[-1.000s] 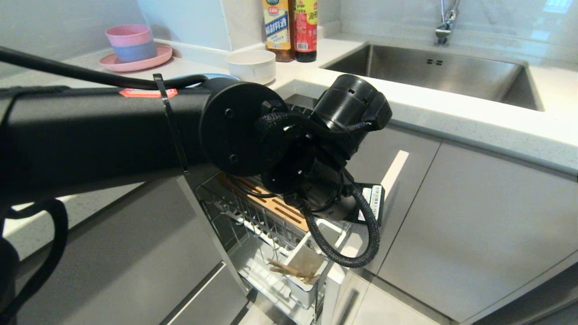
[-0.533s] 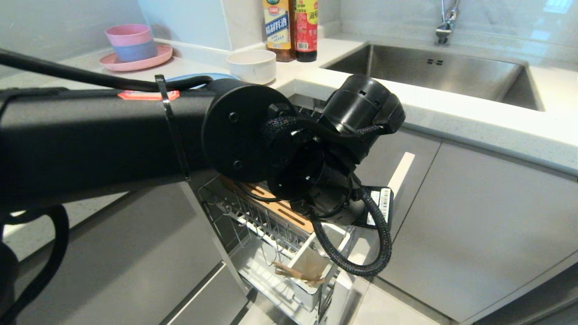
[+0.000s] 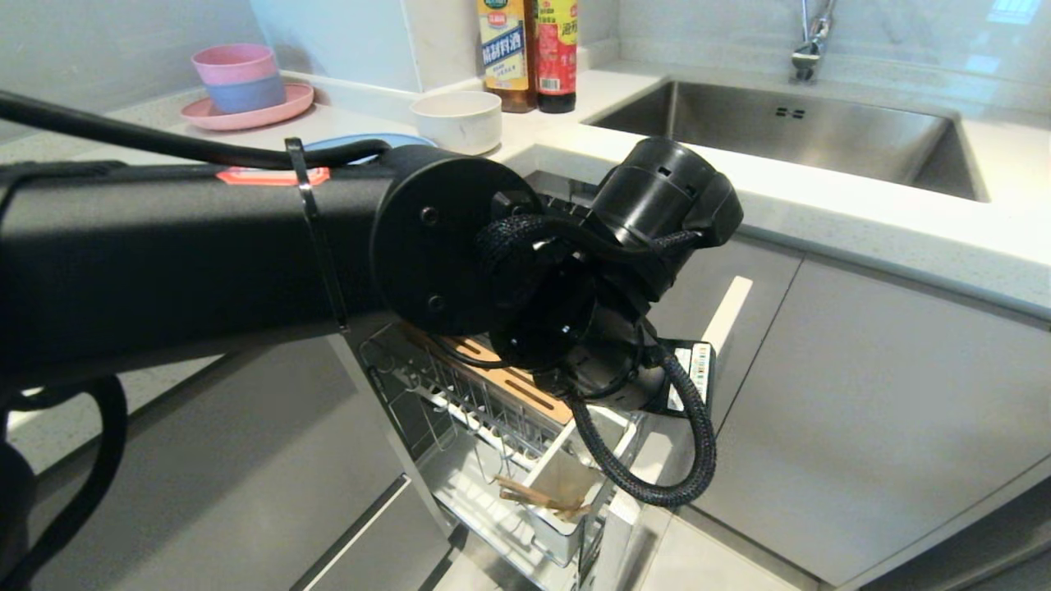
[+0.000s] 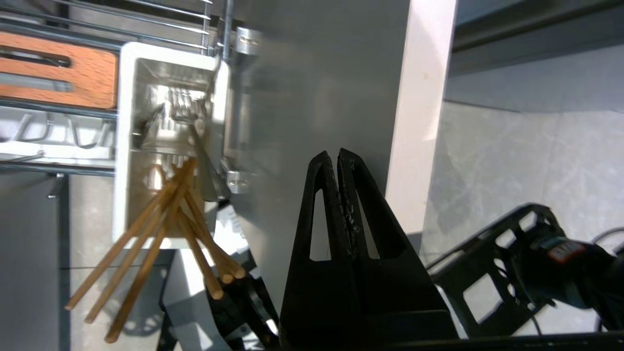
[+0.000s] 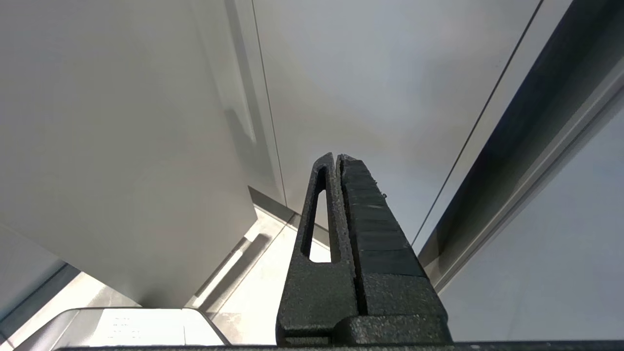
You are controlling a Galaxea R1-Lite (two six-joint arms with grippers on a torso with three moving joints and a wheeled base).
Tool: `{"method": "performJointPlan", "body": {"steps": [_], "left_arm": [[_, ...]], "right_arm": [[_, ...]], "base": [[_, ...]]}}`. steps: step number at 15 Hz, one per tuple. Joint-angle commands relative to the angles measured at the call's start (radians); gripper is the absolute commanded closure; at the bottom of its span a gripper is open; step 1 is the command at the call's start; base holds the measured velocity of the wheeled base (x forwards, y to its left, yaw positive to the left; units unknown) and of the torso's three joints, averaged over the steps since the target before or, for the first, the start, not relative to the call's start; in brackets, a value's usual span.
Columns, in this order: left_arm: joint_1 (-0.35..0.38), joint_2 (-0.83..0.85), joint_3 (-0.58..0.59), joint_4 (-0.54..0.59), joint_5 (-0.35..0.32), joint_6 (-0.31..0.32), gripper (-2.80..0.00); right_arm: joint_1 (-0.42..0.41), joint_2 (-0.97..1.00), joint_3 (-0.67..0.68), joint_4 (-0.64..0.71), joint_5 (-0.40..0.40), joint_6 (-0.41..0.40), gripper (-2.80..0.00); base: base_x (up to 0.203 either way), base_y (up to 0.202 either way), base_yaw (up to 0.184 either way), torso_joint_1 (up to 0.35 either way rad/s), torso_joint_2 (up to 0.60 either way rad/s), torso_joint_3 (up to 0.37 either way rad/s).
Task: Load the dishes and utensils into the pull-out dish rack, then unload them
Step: Pick up the bowl and place it in the cupboard
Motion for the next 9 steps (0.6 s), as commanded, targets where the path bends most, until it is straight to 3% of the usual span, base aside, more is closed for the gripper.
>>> {"method": "performJointPlan", "body": {"steps": [1, 6, 9], "left_arm": [[0.019, 0.001, 0.0, 0.004, 0.063, 0.001, 0.0], [0.09, -0.01, 0.0, -0.015, 0.182, 0.032, 0.0], [0.13, -0.062, 0.0, -0.098, 0.26, 0.032, 0.0]], "right_arm": [[0.0, 0.0, 0.002, 0.0, 0.0, 0.0, 0.0], [0.0, 0.0, 0.002, 0.0, 0.001, 0.0, 0.0], [0.0, 0.0, 0.002, 0.0, 0.0, 0.0, 0.0]], "base": [[0.0, 0.0, 0.0, 0.0, 0.0, 0.0], [0.0, 0.0, 0.0, 0.0, 0.0, 0.0], [0.0, 0.0, 0.0, 0.0, 0.0, 0.0]]}}
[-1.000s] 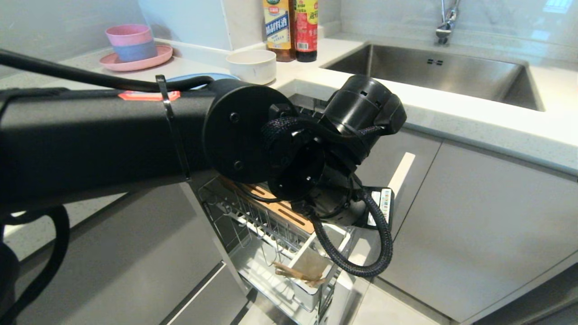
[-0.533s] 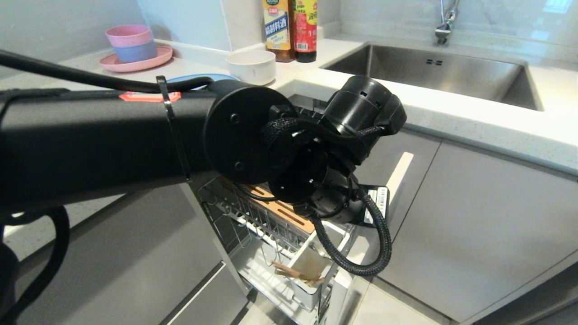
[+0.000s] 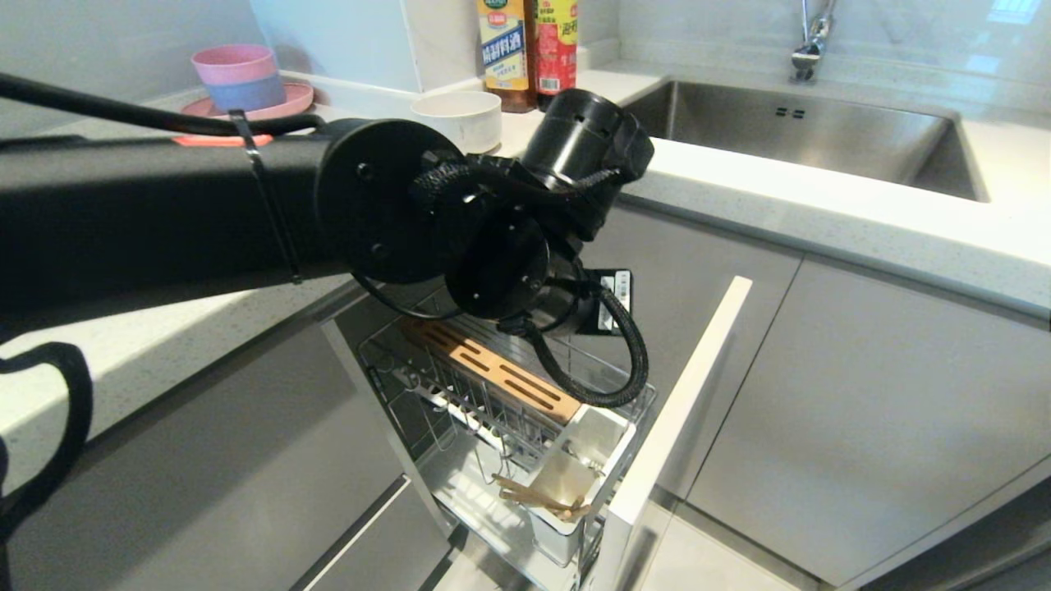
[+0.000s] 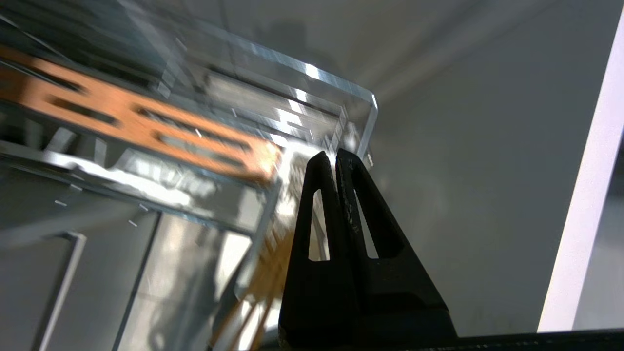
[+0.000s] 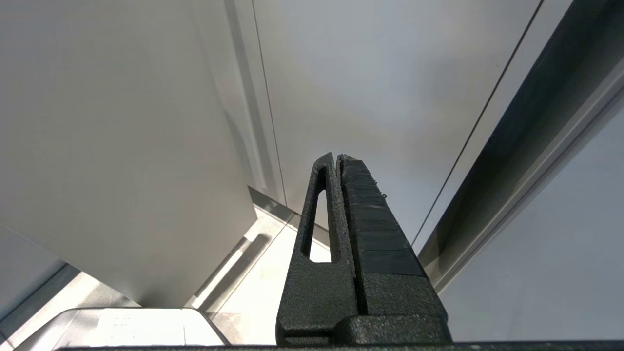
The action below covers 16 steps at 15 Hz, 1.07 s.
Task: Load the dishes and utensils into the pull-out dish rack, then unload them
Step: Pick up the bowl and place it in the cupboard
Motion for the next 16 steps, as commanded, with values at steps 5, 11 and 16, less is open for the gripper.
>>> {"method": "performJointPlan", "body": {"steps": [5, 11, 16], "left_arm": [[0.055, -0.133, 0.002, -0.168, 0.17, -0.01, 0.0], [0.154, -0.191, -0.012, -0.346, 0.135, 0.189, 0.0], [0.254, -0.181, -0.014, -0.51, 0.008, 0.513, 0.0]], "right_arm": [[0.0, 0.0, 0.002, 0.0, 0.0, 0.0, 0.0], [0.0, 0.0, 0.002, 0.0, 0.0, 0.0, 0.0], [0.0, 0.0, 0.002, 0.0, 0.0, 0.0, 0.0]], "base": [[0.0, 0.0, 0.0, 0.0, 0.0, 0.0], [0.0, 0.0, 0.0, 0.0, 0.0, 0.0], [0.0, 0.0, 0.0, 0.0, 0.0, 0.0]]}}
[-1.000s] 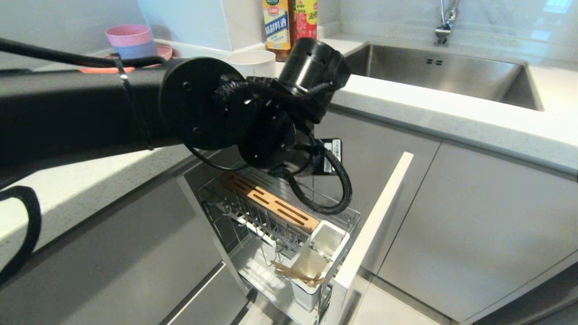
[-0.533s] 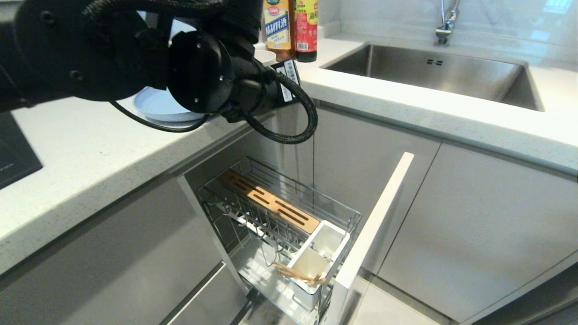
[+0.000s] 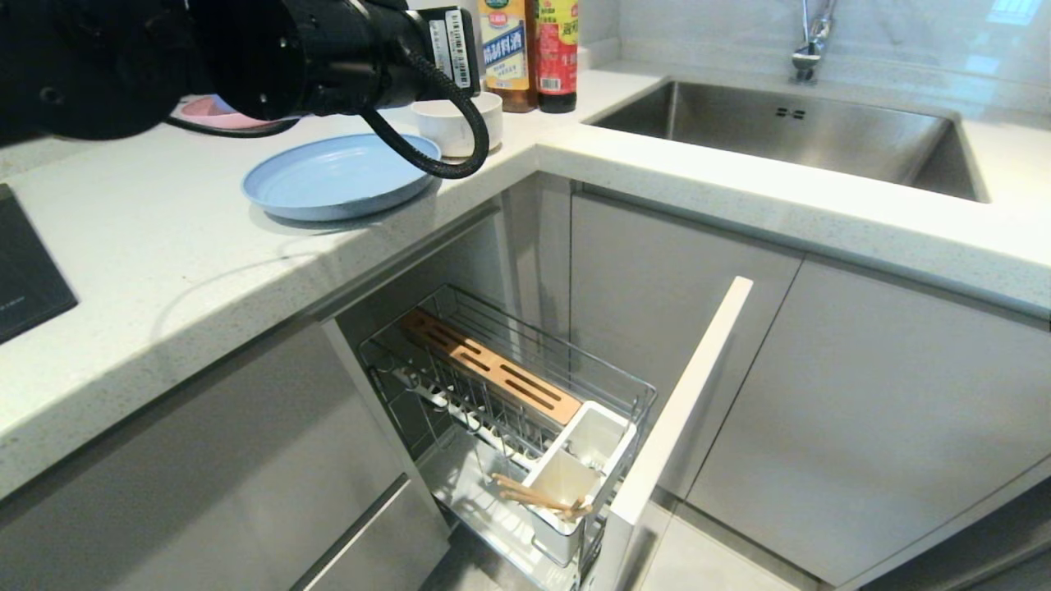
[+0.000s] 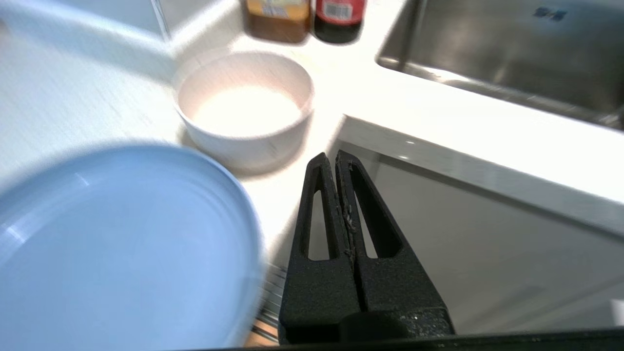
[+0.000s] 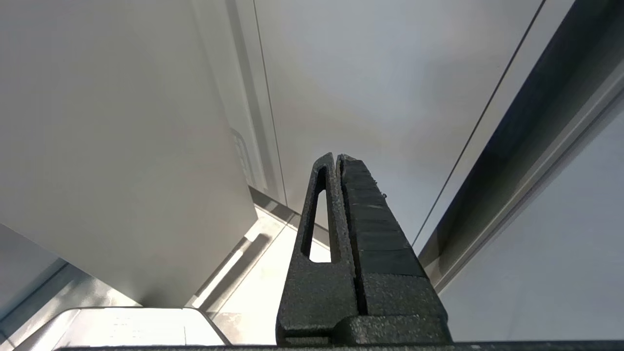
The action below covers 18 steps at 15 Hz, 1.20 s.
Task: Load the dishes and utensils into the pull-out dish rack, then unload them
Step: Pick up the bowl and place it in the cupboard
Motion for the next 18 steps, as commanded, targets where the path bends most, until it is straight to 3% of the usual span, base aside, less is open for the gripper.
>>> {"method": "performJointPlan", "body": {"steps": [1, 2, 8, 11, 18], "left_arm": [[0.041, 0.017, -0.001, -0.004, -0.039, 0.056, 0.0], [0.057, 0.029, -0.007, -0.006, -0.076, 0.104, -2.8], [0.119, 0.116, -0.015, -0.1, -0.094, 0.271, -2.8], [0.16, 0.141, -0.015, -0.187, -0.096, 0.321, -2.8], [0.227, 0.147, -0.028, -0.198, -0.204, 0.326, -2.8]], "right_arm": [[0.0, 0.0, 0.002, 0.0, 0.0, 0.0, 0.0], [0.0, 0.0, 0.002, 0.0, 0.0, 0.0, 0.0], [0.0, 0.0, 0.002, 0.0, 0.0, 0.0, 0.0], [0.0, 0.0, 0.002, 0.0, 0.0, 0.0, 0.0], [0.0, 0.0, 0.002, 0.0, 0.0, 0.0, 0.0]], "base": [[0.0, 0.0, 0.0, 0.0, 0.0, 0.0], [0.0, 0.0, 0.0, 0.0, 0.0, 0.0], [0.0, 0.0, 0.0, 0.0, 0.0, 0.0], [0.0, 0.0, 0.0, 0.0, 0.0, 0.0], [0.0, 0.0, 0.0, 0.0, 0.0, 0.0]]}}
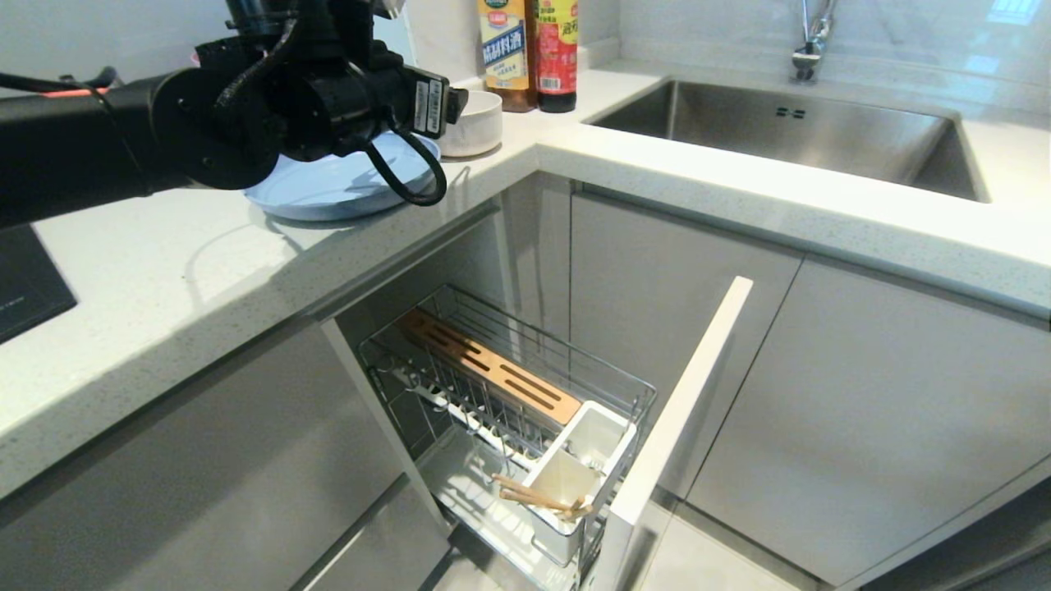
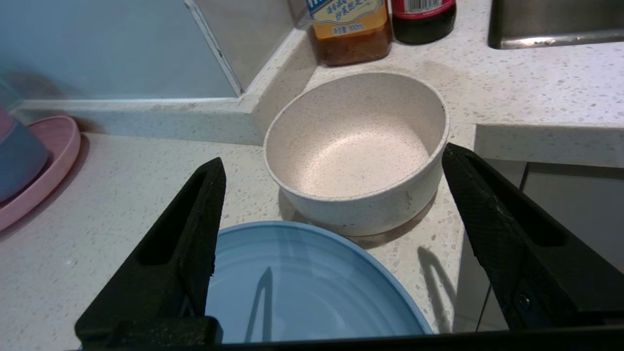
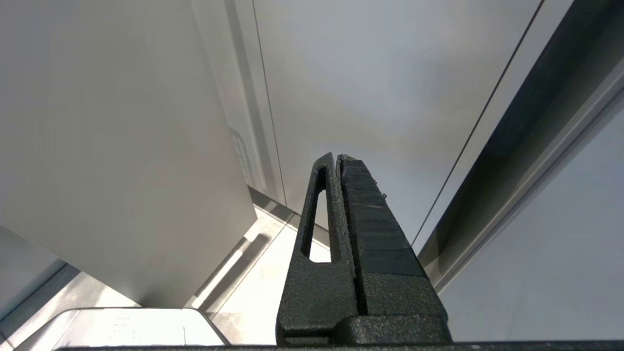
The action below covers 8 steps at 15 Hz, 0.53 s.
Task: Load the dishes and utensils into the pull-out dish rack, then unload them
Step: Pick up the bowl and place it in the cupboard
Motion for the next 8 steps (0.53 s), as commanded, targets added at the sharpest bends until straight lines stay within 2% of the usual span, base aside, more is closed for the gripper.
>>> {"method": "performJointPlan", "body": {"steps": [1, 6, 8], "left_arm": [[0.008, 0.003, 0.0, -0.001, -0.017, 0.0, -2.8], [0.017, 0.005, 0.0, 0.008, -0.173, -0.041, -2.8], [0.024, 0.013, 0.0, 0.008, -0.195, -0.061, -2.8]], "right_arm": [[0.0, 0.0, 0.002, 0.0, 0.0, 0.0, 0.0], [0.0, 0.0, 0.002, 0.0, 0.0, 0.0, 0.0], [0.0, 0.0, 0.002, 0.0, 0.0, 0.0, 0.0]], "base": [[0.0, 0.0, 0.0, 0.0, 0.0, 0.0], [0.0, 0.0, 0.0, 0.0, 0.0, 0.0], [0.0, 0.0, 0.0, 0.0, 0.0, 0.0]]}}
